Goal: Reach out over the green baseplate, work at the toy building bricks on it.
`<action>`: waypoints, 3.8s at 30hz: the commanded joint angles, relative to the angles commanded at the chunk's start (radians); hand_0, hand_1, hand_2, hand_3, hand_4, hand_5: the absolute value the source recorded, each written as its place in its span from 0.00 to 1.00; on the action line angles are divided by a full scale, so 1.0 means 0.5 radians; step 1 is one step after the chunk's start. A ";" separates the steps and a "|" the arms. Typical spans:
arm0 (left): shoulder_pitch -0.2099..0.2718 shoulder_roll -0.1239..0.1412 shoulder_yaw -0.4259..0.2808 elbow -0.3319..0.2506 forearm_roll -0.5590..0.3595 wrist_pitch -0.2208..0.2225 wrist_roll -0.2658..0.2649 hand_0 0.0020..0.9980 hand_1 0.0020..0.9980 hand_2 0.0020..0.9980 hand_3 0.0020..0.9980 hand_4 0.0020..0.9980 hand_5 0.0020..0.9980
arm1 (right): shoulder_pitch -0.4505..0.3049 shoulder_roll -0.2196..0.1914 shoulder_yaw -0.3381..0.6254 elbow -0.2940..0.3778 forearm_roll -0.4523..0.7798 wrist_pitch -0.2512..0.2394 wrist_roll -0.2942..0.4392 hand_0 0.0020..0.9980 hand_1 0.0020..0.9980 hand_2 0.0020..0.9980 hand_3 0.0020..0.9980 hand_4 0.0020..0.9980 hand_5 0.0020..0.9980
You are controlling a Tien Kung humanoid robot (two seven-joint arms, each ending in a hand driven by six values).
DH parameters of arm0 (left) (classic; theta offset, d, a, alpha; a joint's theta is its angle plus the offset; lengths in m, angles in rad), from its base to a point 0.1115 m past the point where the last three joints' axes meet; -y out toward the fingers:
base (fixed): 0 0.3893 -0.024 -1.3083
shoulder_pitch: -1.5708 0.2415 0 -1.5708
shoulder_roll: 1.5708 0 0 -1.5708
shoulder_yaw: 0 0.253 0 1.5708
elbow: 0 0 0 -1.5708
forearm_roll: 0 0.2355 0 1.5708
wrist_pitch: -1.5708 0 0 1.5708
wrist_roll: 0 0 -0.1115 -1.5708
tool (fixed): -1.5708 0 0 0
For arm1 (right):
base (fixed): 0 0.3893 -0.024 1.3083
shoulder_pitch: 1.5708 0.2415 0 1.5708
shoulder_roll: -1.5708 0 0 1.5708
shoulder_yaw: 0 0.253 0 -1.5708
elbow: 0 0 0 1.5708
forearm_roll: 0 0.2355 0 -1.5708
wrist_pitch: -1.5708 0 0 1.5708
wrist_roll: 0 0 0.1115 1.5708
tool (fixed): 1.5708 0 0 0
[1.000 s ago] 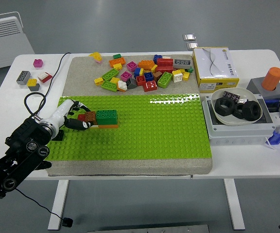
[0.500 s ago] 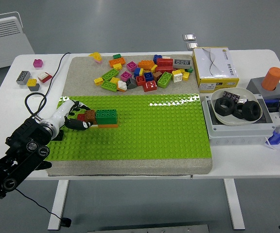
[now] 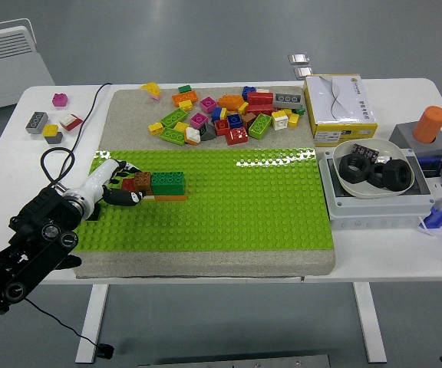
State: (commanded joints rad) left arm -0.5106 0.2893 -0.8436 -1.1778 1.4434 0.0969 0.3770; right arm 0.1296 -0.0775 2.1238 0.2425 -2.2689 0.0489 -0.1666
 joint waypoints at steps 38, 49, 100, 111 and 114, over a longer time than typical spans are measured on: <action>0.000 -0.004 -0.003 0.018 -0.005 -0.029 -0.004 0.87 0.91 0.87 0.65 0.57 0.00 | -0.008 0.004 -0.020 0.014 0.000 0.006 -0.014 0.51 0.68 0.64 0.72 0.79 0.78; -0.004 -0.007 -0.013 0.028 -0.006 -0.030 -0.003 0.87 0.91 0.87 0.66 0.59 0.00 | -0.007 0.004 -0.020 0.015 0.000 0.006 -0.016 0.51 0.68 0.64 0.72 0.80 0.79; 0.065 0.035 -0.155 -0.217 0.254 -0.073 0.037 0.88 0.93 0.91 0.81 0.91 0.07 | -0.016 0.001 0.007 0.030 0.000 0.015 -0.020 0.51 0.68 0.64 0.71 0.78 0.77; 0.268 0.092 -0.220 -0.653 0.827 0.083 0.152 0.90 0.93 0.90 0.73 0.97 0.31 | -0.039 0.006 0.033 0.034 0.000 0.021 -0.020 0.51 0.68 0.64 0.71 0.78 0.77; 0.293 0.078 -0.175 -0.655 0.991 0.130 0.146 0.96 0.93 0.89 0.64 0.97 0.63 | -0.042 0.008 0.045 0.034 0.000 0.022 -0.021 0.51 0.68 0.64 0.71 0.78 0.77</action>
State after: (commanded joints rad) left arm -0.3639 0.3284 -0.9310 -1.5053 1.9387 0.1617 0.4499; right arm 0.1088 -0.0736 2.1461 0.2593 -2.2689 0.0599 -0.1770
